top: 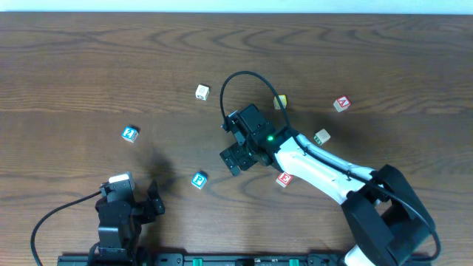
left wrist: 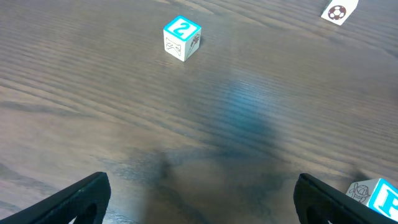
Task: Spell out Ai2
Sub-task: 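Move the right gripper over the red 'I' block and lower, then close the right gripper on the red 'I' block and lift, then carry the 'I' block to table center and set it down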
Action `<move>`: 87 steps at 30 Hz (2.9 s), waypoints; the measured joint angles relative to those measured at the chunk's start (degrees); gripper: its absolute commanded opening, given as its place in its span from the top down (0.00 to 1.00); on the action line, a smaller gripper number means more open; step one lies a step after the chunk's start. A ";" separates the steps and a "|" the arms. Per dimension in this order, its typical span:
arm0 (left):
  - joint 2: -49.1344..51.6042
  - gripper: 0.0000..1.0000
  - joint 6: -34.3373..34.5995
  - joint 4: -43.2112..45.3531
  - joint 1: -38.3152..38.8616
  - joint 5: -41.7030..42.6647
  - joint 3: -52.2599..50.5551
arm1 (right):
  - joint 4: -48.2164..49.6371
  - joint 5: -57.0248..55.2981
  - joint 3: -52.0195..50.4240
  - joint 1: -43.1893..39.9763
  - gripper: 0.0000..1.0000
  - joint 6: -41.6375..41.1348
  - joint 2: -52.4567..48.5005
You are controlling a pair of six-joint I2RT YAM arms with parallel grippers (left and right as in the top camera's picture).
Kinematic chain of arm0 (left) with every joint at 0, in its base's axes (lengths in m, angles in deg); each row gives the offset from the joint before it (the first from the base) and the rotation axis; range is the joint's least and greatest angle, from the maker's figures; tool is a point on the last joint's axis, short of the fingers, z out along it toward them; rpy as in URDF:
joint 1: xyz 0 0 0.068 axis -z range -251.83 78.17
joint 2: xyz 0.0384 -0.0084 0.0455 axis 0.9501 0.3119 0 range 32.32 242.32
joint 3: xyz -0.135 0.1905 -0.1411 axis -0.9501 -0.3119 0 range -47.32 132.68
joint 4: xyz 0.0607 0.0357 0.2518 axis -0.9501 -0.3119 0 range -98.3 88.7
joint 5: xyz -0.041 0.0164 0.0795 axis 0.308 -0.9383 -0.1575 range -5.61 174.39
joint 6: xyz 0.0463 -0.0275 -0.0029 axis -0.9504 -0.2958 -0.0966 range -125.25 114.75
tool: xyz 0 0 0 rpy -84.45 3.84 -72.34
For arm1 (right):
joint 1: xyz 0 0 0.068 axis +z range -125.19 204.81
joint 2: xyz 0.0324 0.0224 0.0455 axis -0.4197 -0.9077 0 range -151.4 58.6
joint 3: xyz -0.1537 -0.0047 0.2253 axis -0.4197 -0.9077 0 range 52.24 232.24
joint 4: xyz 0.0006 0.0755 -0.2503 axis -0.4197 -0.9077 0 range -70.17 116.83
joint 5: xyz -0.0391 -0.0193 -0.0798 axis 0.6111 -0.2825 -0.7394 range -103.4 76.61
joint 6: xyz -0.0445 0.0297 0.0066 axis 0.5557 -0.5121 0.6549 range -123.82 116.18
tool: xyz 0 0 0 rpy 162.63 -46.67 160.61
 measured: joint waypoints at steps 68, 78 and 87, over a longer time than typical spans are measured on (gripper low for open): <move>0.00 0.05 0.00 0.00 0.00 0.00 0.00 | -27.32 -16.35 40.46 -1.05 0.99 -17.70 -21.81; 0.00 0.05 0.00 0.00 0.00 0.00 0.00 | -28.85 -15.61 42.23 -2.38 0.99 -25.18 -25.94; 0.00 0.05 0.00 0.00 0.00 0.00 0.00 | -23.67 -13.07 41.59 -4.63 0.98 -26.05 -25.94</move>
